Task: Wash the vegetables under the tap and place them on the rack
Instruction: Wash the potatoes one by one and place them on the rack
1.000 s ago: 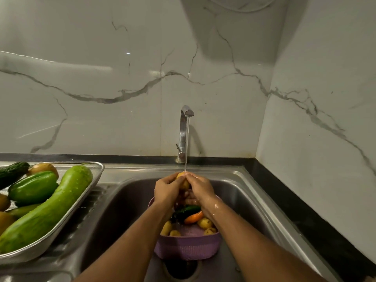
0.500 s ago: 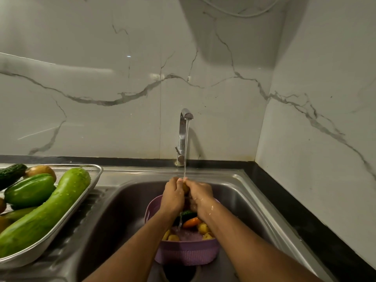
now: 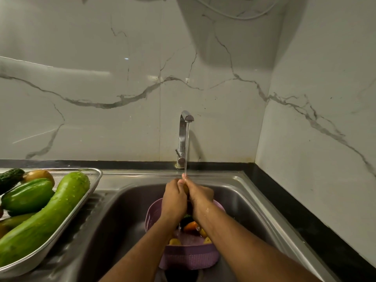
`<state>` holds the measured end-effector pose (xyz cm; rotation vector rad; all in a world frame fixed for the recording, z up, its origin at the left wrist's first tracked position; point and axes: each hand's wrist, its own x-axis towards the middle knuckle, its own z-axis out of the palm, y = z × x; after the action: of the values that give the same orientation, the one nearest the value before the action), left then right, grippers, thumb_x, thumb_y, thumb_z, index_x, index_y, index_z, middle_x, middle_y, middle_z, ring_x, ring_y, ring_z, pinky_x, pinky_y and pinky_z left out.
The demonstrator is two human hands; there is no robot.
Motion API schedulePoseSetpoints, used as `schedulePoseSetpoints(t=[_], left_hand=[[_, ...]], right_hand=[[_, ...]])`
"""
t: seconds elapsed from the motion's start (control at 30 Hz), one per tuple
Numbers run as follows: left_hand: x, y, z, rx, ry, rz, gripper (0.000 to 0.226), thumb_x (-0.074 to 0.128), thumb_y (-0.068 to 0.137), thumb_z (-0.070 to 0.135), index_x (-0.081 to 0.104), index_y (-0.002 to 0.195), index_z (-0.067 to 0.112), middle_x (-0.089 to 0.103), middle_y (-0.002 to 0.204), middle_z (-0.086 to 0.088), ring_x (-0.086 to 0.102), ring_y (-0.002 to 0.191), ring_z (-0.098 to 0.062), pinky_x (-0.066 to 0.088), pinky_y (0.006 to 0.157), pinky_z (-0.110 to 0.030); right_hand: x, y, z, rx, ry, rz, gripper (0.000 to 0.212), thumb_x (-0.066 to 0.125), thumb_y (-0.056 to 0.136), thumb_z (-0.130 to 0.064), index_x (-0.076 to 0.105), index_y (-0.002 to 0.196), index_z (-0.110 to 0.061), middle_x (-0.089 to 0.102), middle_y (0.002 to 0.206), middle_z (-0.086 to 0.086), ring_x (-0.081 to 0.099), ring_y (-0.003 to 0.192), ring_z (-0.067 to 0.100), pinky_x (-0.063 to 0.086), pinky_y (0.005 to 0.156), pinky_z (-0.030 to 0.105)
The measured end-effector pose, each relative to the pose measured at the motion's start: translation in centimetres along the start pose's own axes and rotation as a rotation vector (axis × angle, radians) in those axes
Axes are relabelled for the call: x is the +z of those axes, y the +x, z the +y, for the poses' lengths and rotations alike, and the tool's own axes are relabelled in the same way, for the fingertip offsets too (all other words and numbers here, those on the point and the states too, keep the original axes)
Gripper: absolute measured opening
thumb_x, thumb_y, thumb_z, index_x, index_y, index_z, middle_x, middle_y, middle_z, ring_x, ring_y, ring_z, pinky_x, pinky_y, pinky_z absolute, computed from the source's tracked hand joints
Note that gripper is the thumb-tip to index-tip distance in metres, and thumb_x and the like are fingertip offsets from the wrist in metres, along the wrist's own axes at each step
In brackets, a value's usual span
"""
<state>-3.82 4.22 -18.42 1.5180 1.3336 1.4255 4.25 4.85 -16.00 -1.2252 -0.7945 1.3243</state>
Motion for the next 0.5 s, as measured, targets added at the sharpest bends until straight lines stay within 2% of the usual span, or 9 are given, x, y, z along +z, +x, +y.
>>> schedulePoseSetpoints(t=[0.07, 0.13, 0.17, 0.23, 0.3, 0.37, 0.43, 0.5], left_hand=[[-0.1, 0.0, -0.2, -0.004, -0.011, 0.013, 0.020, 0.034, 0.111, 0.032, 0.054, 0.113, 0.029, 0.063, 0.118, -0.004, 0.065, 0.104, -0.016, 0.057, 0.096, -0.043], [-0.2, 0.0, -0.2, -0.031, -0.040, 0.009, 0.025, 0.035, 0.111, 0.033, 0.054, 0.124, 0.025, 0.064, 0.122, -0.003, 0.065, 0.109, -0.017, 0.056, 0.099, -0.044], [-0.2, -0.1, -0.2, -0.043, -0.046, -0.003, 0.029, 0.035, 0.111, 0.033, 0.054, 0.131, 0.022, 0.063, 0.126, -0.004, 0.064, 0.112, -0.018, 0.056, 0.100, -0.044], [-0.1, 0.0, -0.3, -0.068, -0.054, -0.041, 0.032, 0.037, 0.111, 0.028, 0.050, 0.139, 0.020, 0.059, 0.133, -0.006, 0.062, 0.118, -0.020, 0.056, 0.102, -0.045], [-0.2, 0.1, -0.5, -0.097, -0.075, -0.108, 0.036, 0.041, 0.109, 0.013, 0.045, 0.144, 0.020, 0.054, 0.137, -0.007, 0.060, 0.122, -0.022, 0.056, 0.101, -0.044], [-0.2, 0.1, -0.6, -0.120, -0.094, -0.194, 0.054, 0.044, 0.103, -0.004, 0.038, 0.149, 0.024, 0.051, 0.141, -0.007, 0.058, 0.126, -0.025, 0.058, 0.099, -0.043], [-0.3, -0.1, -0.6, -0.076, -0.047, -0.214, 0.055, 0.048, 0.099, -0.010, 0.045, 0.142, 0.024, 0.055, 0.139, -0.008, 0.060, 0.124, -0.024, 0.059, 0.097, -0.039], [-0.3, -0.4, -0.4, -0.030, -0.037, -0.186, 0.048, 0.052, 0.099, -0.009, 0.051, 0.137, 0.020, 0.061, 0.132, -0.006, 0.064, 0.119, -0.021, 0.060, 0.095, -0.038]], right_hand=[[0.3, -0.2, 0.0, -0.002, 0.024, -0.001, 0.036, 0.080, 0.088, -0.042, 0.072, 0.091, -0.007, 0.075, 0.077, 0.006, 0.071, 0.069, 0.022, 0.062, 0.069, 0.039], [0.4, -0.3, 0.3, 0.000, -0.024, 0.063, 0.042, 0.086, 0.079, -0.047, 0.073, 0.091, -0.009, 0.077, 0.085, 0.006, 0.073, 0.078, 0.022, 0.063, 0.079, 0.041], [0.3, -0.4, 0.3, -0.004, -0.072, 0.087, 0.038, 0.086, 0.079, -0.045, 0.072, 0.091, -0.012, 0.076, 0.089, 0.006, 0.072, 0.082, 0.022, 0.063, 0.081, 0.040], [-0.5, -0.6, -0.2, -0.045, -0.141, 0.052, 0.021, 0.079, 0.090, -0.036, 0.070, 0.090, -0.016, 0.073, 0.092, 0.007, 0.069, 0.085, 0.020, 0.060, 0.075, 0.034], [-1.7, -0.4, -0.7, -0.072, -0.172, -0.035, 0.010, 0.073, 0.095, -0.030, 0.073, 0.098, -0.020, 0.075, 0.096, 0.007, 0.070, 0.092, 0.022, 0.059, 0.071, 0.031], [-2.2, -0.2, -0.5, -0.087, -0.182, -0.081, 0.007, 0.072, 0.096, -0.026, 0.075, 0.102, -0.024, 0.077, 0.098, 0.003, 0.070, 0.098, 0.023, 0.060, 0.077, 0.033], [-1.7, -0.1, 0.2, -0.161, -0.230, -0.019, 0.008, 0.072, 0.096, -0.024, 0.077, 0.102, -0.025, 0.077, 0.093, -0.004, 0.071, 0.095, 0.015, 0.058, 0.076, 0.026], [-1.4, 0.2, 1.0, -0.292, -0.331, 0.073, 0.007, 0.073, 0.095, -0.026, 0.079, 0.098, -0.024, 0.076, 0.085, -0.011, 0.072, 0.088, 0.007, 0.054, 0.067, 0.017]])
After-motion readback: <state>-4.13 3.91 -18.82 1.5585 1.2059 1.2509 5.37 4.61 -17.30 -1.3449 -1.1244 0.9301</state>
